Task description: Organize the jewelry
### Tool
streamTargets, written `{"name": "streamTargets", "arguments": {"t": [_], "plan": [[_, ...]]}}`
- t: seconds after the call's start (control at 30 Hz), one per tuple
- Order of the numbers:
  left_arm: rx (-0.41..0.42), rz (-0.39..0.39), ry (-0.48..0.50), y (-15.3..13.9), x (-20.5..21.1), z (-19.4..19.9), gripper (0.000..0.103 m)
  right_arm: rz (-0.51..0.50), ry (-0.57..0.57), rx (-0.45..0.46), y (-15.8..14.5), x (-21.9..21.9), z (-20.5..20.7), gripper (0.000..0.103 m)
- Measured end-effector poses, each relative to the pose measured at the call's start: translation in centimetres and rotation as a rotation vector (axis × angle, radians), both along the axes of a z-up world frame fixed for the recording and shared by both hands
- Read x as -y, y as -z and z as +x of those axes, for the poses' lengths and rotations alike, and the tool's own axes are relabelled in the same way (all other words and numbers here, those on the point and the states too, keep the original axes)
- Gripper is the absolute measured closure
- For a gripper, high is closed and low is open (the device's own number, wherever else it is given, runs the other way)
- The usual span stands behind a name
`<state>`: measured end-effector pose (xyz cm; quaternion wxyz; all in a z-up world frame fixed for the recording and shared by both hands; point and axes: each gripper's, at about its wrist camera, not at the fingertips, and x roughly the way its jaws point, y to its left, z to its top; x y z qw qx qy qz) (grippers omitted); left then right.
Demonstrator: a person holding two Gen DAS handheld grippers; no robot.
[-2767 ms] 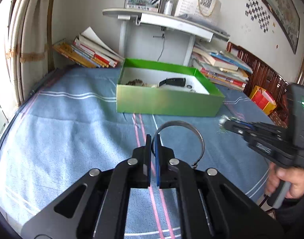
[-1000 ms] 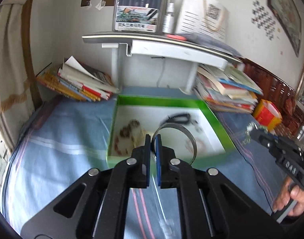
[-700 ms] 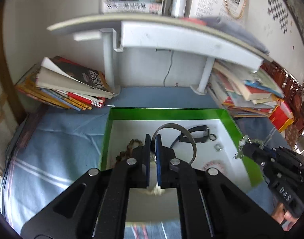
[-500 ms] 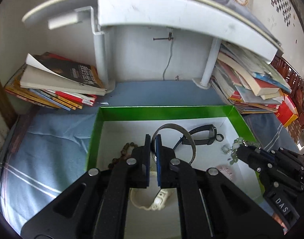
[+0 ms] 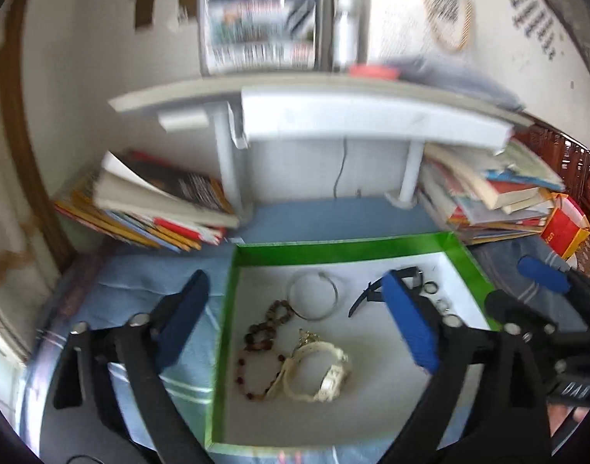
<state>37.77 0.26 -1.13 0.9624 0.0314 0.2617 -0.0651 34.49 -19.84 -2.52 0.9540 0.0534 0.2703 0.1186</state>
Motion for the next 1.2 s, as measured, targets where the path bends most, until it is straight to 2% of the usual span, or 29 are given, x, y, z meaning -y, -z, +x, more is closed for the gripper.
{"name": "streamTargets", "arguments": {"t": [0.13,0.23,0.4,0.47,0.57,0.67,0.9,1.2], "plan": [[0.069,0.005,0.014,-1.8,-0.8,-6.0,0.004,0.002,-0.005,0.081,-2.3,0.5,-5.7,0.003],[0.072,0.001,0.029,-1.6,-1.1,-10.8,0.004,-0.028,-0.006,0.121,-3.3,0.0,-10.1,0.003],[0.030,0.017,0.004,0.4,-1.3,-16.8,0.004,-0.123,0.008,0.061,-2.5,-1.2,-15.4,0.003],[0.007,0.033,-0.043,1.8,-1.2,-19.0,0.004,-0.119,0.027,0.018,-1.6,-1.2,-16.7,0.003],[-0.024,0.039,-0.089,3.3,-1.3,-21.0,0.004,-0.108,0.026,-0.028,-0.3,-1.2,-18.4,0.003],[-0.049,0.001,-0.092,4.4,-1.5,-22.7,0.004,-0.123,0.034,-0.048,0.7,-1.3,-19.9,0.003],[-0.048,-0.047,-0.092,5.2,-1.8,-25.8,0.004,-0.111,0.060,-0.048,1.9,-1.2,-22.8,0.003],[-0.039,-0.045,-0.098,5.3,-1.7,-27.3,0.004,-0.090,0.075,-0.019,1.7,-1.1,-24.4,0.003]]}}
